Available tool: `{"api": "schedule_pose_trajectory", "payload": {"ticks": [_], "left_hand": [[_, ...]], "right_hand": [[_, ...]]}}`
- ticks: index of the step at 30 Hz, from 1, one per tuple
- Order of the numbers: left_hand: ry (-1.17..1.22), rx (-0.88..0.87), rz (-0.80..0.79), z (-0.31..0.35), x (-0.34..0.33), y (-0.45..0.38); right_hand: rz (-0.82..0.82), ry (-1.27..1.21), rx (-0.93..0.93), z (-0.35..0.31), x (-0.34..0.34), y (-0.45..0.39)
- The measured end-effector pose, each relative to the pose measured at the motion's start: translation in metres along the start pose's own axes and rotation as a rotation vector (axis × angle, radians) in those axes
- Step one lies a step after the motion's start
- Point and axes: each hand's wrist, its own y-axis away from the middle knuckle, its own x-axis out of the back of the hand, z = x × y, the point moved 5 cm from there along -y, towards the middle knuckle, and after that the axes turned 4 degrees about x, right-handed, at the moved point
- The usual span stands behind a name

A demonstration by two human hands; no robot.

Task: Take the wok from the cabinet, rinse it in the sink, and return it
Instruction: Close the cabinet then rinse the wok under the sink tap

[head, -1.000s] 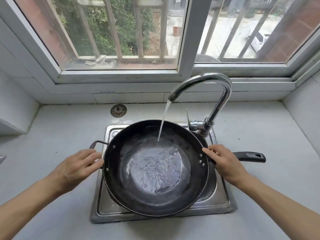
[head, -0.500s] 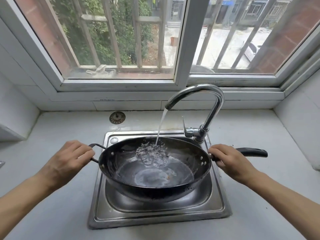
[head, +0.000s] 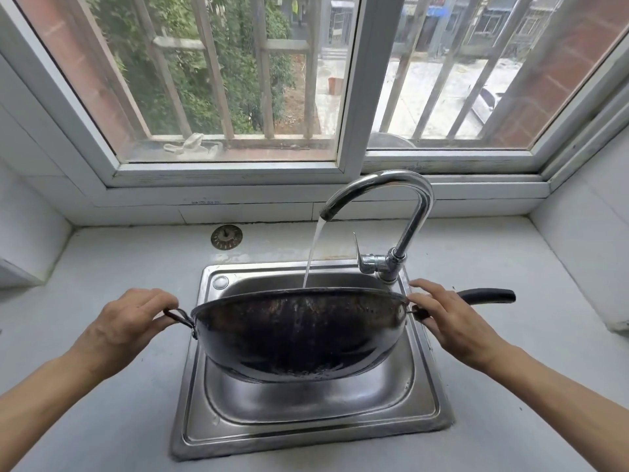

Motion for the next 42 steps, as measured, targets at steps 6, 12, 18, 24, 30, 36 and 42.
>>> {"api": "schedule_pose_trajectory", "payload": {"ticks": [6,12,18,24,30,36,42], "left_hand": [[0.072,0.041,-0.021,-0.008,0.000,0.000],[0.158,0.140,-0.070,-0.013,-0.003,-0.006],[0.298,0.262,-0.156,-0.024,-0.013,-0.017],[0.360,0.317,-0.292,-0.035,-0.032,-0.036],[0.348,0.298,-0.203,-0.040,-0.042,-0.052],[0.229,0.214,-0.060,-0.036,-0.044,-0.061],[0.203,0.221,-0.068,-0.034,-0.053,-0.072]], "right_hand": [[0.000,0.022,0.095,-0.002,0.009,-0.006],[-0.030,0.069,0.132,-0.004,0.013,-0.004],[-0.115,0.059,0.142,0.002,0.008,-0.008],[-0.291,-0.043,0.025,0.020,-0.008,-0.017],[-0.360,-0.138,-0.102,0.035,-0.023,-0.018],[-0.424,-0.234,-0.175,0.040,-0.034,-0.017],[-0.439,-0.264,-0.238,0.049,-0.041,-0.012]]}}
